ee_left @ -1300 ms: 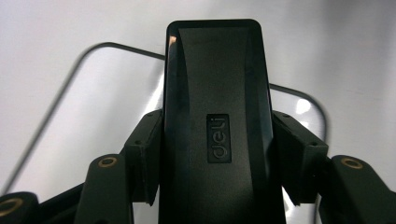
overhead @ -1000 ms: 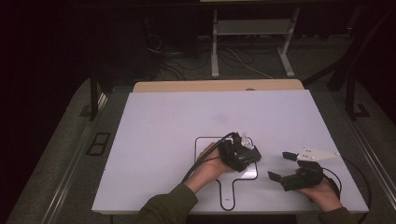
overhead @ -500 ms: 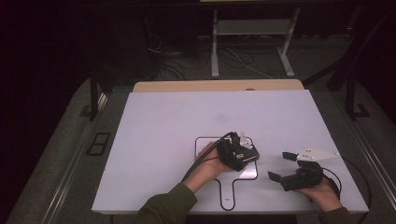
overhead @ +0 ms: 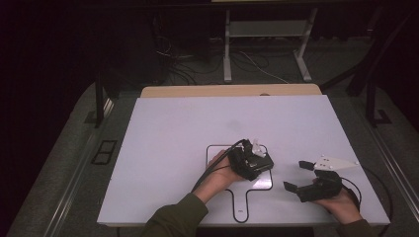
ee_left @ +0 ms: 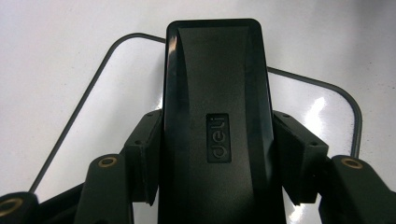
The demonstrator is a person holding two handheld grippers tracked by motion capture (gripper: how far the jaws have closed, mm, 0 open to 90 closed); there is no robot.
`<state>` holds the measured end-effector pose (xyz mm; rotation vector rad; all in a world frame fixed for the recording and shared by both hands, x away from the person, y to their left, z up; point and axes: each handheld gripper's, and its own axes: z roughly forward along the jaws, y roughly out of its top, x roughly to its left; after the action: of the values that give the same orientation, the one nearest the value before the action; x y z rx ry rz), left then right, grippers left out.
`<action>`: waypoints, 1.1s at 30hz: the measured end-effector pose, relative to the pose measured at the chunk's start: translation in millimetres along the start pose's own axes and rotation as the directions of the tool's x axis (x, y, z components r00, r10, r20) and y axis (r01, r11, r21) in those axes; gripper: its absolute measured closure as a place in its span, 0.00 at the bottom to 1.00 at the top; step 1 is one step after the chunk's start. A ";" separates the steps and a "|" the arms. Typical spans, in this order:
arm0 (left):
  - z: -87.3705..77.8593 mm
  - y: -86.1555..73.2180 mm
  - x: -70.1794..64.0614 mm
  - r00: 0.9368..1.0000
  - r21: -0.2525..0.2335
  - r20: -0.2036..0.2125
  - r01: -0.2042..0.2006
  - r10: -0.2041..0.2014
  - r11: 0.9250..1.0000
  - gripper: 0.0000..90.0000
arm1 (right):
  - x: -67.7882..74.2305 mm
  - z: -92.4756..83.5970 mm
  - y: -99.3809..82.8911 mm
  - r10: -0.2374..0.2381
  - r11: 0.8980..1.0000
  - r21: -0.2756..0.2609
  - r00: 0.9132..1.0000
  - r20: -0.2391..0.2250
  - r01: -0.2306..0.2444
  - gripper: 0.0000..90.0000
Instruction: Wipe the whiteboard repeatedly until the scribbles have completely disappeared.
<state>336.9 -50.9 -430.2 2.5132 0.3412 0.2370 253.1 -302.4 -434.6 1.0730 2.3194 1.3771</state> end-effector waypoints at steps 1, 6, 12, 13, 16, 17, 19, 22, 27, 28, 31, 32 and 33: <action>-0.5 0.2 -1.4 1.000 0.006 0.005 -0.004 0.004 1.000 0.44 | 0.0 0.2 0.0 0.001 1.000 0.000 1.000 0.001 -0.001 0.00; -0.9 1.3 -9.9 0.997 0.005 0.070 -0.021 0.021 1.000 0.44 | -0.1 0.3 0.0 0.001 1.000 -0.001 1.000 0.000 -0.001 0.00; 0.9 4.5 -17.5 0.994 -0.004 0.099 -0.045 0.045 0.999 0.44 | 0.0 0.6 0.0 -0.002 1.000 0.001 1.000 0.002 0.002 0.00; 2.0 4.4 -17.0 0.996 -0.015 0.082 -0.027 0.028 1.000 0.44 | 0.0 0.5 0.1 -0.002 1.000 0.001 1.000 0.002 0.002 0.00; 2.2 3.4 -7.3 0.999 -0.008 0.030 -0.013 0.013 1.000 0.44 | -0.3 -0.1 -0.1 -0.001 1.000 0.000 1.000 0.003 0.001 0.00; 1.8 2.9 -5.4 1.000 -0.005 0.009 -0.005 0.005 1.000 0.44 | -0.5 -0.2 -0.2 -0.001 1.000 -0.001 1.000 0.003 0.001 0.00; 0.6 0.4 1.5 1.000 -0.003 -0.001 0.011 -0.011 1.000 0.44 | -0.5 -0.3 -0.2 -0.002 1.000 -0.001 1.000 0.003 0.002 0.00; -1.0 -1.2 3.6 1.000 0.000 0.001 0.018 -0.018 1.000 0.44 | -0.4 0.0 -0.2 -0.002 1.000 0.001 1.000 0.003 0.002 0.00; -5.6 -2.8 3.7 0.996 -0.023 0.062 0.059 -0.058 0.998 0.44 | -1.1 -0.6 0.0 -0.006 1.000 -0.005 1.000 0.005 0.006 0.00; -7.4 -3.1 3.1 0.996 -0.024 0.066 0.065 -0.064 0.998 0.44 | -1.2 -0.6 0.0 -0.006 1.000 -0.005 1.000 0.005 0.006 0.00; -12.8 -5.6 2.5 0.994 -0.035 0.082 0.077 -0.074 0.996 0.44 | -1.4 -1.0 0.0 -0.006 1.000 -0.005 1.000 0.006 0.006 0.00; -14.5 -7.2 2.5 0.993 -0.037 0.085 0.080 -0.077 0.996 0.44 | -1.3 -1.1 0.0 -0.006 1.000 -0.006 1.000 0.006 0.006 0.00; -15.9 -9.6 2.7 0.993 -0.042 0.084 0.083 -0.079 0.996 0.44 | -1.2 -1.0 0.0 -0.007 1.000 -0.006 1.000 0.005 0.007 0.00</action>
<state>333.8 -34.1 -422.5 2.4499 0.3988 0.1083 253.4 -303.9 -434.2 1.0652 2.3117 1.3762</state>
